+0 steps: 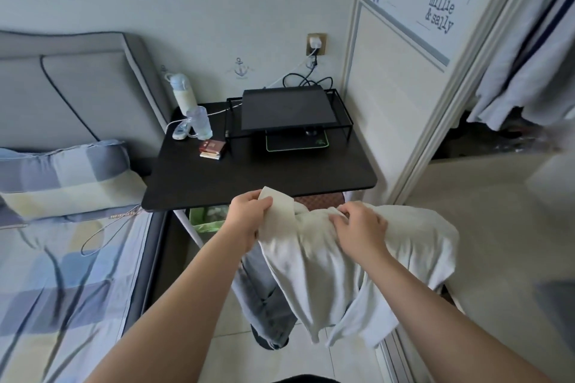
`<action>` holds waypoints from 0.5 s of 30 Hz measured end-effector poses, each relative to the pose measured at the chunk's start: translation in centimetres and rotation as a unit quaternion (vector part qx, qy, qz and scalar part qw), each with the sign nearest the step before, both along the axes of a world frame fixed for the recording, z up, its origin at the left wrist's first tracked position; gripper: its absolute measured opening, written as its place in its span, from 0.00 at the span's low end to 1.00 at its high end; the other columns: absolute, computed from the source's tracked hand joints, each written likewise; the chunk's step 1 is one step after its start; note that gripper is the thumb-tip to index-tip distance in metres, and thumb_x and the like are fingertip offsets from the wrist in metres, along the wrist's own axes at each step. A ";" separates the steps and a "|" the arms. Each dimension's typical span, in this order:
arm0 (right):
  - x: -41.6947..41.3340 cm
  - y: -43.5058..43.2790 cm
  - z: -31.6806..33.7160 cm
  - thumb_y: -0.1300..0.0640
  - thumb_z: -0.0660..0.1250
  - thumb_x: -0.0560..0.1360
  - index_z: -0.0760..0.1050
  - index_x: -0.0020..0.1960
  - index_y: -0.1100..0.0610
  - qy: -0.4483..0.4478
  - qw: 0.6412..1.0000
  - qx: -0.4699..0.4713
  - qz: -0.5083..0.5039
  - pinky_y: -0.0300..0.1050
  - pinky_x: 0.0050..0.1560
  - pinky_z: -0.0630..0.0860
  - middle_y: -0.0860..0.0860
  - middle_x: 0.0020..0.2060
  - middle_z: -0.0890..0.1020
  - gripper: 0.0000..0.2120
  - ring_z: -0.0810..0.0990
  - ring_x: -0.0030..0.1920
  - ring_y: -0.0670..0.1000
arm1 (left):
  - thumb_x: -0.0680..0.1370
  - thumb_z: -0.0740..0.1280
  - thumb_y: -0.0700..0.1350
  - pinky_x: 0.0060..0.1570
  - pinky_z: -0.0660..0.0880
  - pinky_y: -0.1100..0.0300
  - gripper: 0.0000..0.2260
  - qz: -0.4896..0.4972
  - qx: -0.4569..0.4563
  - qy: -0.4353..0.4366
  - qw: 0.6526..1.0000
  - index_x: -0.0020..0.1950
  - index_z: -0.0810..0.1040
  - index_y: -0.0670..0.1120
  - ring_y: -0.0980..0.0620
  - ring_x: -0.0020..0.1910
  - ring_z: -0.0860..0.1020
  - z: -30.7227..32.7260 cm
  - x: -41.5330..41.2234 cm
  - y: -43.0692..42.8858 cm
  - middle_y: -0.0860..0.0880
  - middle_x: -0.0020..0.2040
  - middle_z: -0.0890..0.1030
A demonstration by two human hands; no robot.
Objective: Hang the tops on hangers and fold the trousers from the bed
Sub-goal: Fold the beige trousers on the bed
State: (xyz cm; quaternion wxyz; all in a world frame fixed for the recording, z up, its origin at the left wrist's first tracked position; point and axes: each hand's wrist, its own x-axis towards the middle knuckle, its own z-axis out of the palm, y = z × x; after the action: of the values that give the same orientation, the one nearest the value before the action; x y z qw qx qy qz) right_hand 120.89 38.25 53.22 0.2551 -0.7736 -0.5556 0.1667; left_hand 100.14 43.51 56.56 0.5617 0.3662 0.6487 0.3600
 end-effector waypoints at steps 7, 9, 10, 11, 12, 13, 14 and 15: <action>-4.3 -3.1 6.4 0.59 0.69 0.78 0.73 0.40 0.54 0.045 0.982 0.183 0.029 0.53 0.48 0.71 0.46 0.32 0.77 0.10 0.75 0.36 0.49 | 0.81 0.66 0.38 0.47 0.82 0.52 0.09 0.009 0.090 -0.138 0.986 0.58 0.83 0.47 0.47 0.50 0.85 4.1 -5.5 -2.9 0.46 0.50 0.87; -6.7 -3.5 9.1 0.57 0.67 0.79 0.71 0.40 0.53 0.074 0.973 0.208 0.065 0.44 0.39 0.69 0.45 0.27 0.73 0.10 0.73 0.32 0.46 | 0.82 0.66 0.39 0.44 0.82 0.53 0.09 0.011 0.124 -0.186 0.975 0.60 0.83 0.45 0.46 0.49 0.85 6.3 -8.2 -3.2 0.44 0.50 0.87; -8.1 -3.6 10.5 0.56 0.67 0.80 0.71 0.41 0.54 0.091 0.969 0.213 0.082 0.40 0.35 0.67 0.44 0.27 0.73 0.10 0.72 0.31 0.46 | 0.82 0.66 0.39 0.43 0.82 0.54 0.10 0.009 0.144 -0.208 0.967 0.60 0.82 0.45 0.46 0.49 0.85 7.4 -9.7 -3.4 0.43 0.51 0.87; -9.6 -3.7 11.8 0.55 0.66 0.80 0.71 0.41 0.54 0.108 0.964 0.219 0.101 0.37 0.32 0.65 0.43 0.27 0.73 0.10 0.70 0.30 0.45 | 0.82 0.65 0.39 0.44 0.82 0.55 0.10 0.008 0.165 -0.225 0.960 0.60 0.82 0.44 0.46 0.49 0.85 8.4 -11.3 -3.5 0.42 0.52 0.86; -11.3 -3.6 13.1 0.56 0.66 0.80 0.72 0.41 0.55 0.125 0.957 0.231 0.121 0.35 0.31 0.64 0.42 0.27 0.72 0.10 0.69 0.29 0.44 | 0.82 0.65 0.39 0.46 0.82 0.56 0.10 0.010 0.185 -0.236 0.954 0.61 0.82 0.43 0.46 0.51 0.85 9.4 -13.1 -3.7 0.41 0.54 0.86; -13.0 -3.6 14.3 0.56 0.67 0.80 0.72 0.41 0.56 0.140 0.950 0.242 0.140 0.34 0.30 0.64 0.42 0.26 0.71 0.10 0.68 0.28 0.44 | 0.82 0.65 0.39 0.47 0.82 0.56 0.11 0.016 0.201 -0.246 0.948 0.63 0.82 0.43 0.46 0.52 0.84 10.3 -14.9 -3.9 0.41 0.55 0.85; -14.8 -3.5 15.3 0.56 0.67 0.80 0.73 0.41 0.56 0.153 0.943 0.251 0.155 0.36 0.30 0.64 0.43 0.25 0.71 0.10 0.67 0.28 0.44 | 0.82 0.64 0.39 0.47 0.82 0.56 0.12 0.023 0.212 -0.253 0.944 0.64 0.81 0.43 0.45 0.53 0.84 11.1 -16.9 -4.1 0.40 0.56 0.85; -16.7 -3.4 16.3 0.56 0.67 0.80 0.73 0.41 0.56 0.165 0.937 0.256 0.172 0.37 0.30 0.65 0.44 0.25 0.70 0.09 0.67 0.27 0.44 | 0.82 0.64 0.39 0.47 0.82 0.55 0.13 0.030 0.222 -0.257 0.940 0.64 0.81 0.44 0.45 0.53 0.84 11.9 -19.0 -4.5 0.41 0.56 0.85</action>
State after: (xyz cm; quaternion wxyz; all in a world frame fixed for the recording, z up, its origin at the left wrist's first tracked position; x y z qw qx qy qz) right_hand 104.23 34.87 69.54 0.4999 -0.5366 -0.6541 0.1854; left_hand 81.17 39.02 68.46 0.6026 0.3567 0.3964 0.5937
